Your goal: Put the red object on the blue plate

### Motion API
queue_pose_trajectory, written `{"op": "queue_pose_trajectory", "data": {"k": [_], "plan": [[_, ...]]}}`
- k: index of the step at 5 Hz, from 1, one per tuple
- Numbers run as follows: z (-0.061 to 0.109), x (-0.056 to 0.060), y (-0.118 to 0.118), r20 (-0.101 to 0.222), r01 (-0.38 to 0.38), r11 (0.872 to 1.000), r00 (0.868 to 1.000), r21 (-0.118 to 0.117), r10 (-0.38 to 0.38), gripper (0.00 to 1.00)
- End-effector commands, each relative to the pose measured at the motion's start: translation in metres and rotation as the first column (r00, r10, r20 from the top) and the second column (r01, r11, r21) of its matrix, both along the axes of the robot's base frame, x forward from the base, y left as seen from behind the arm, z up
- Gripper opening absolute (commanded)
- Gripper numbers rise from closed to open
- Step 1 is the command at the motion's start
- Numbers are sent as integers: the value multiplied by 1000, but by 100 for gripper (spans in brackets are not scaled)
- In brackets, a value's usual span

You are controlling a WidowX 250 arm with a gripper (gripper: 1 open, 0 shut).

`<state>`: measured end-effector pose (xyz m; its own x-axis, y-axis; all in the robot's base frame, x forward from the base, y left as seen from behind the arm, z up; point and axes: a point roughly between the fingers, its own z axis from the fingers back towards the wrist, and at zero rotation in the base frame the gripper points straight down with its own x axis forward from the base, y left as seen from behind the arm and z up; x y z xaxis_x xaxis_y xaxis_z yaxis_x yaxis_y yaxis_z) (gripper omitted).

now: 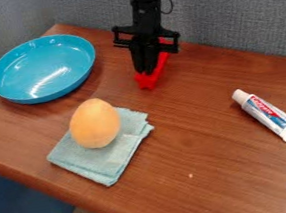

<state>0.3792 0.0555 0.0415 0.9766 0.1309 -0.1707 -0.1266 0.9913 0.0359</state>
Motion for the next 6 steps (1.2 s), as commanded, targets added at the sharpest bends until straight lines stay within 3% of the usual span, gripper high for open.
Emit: {"op": "queue_pose_trajectory", "data": {"k": [1, 2, 3, 4, 6], "plan": [[52, 6, -7, 122, 17, 1000, 992, 9, -18, 0], [67, 2, 1, 142, -7, 1000, 990, 6, 6, 0], [92, -4, 26, 183, -76, 997, 980, 9, 73, 0], [103, -13, 67, 204, -168, 986, 965, 10, 163, 0], [108, -29, 135, 216, -330, 944, 923, 21, 318, 0]]}}
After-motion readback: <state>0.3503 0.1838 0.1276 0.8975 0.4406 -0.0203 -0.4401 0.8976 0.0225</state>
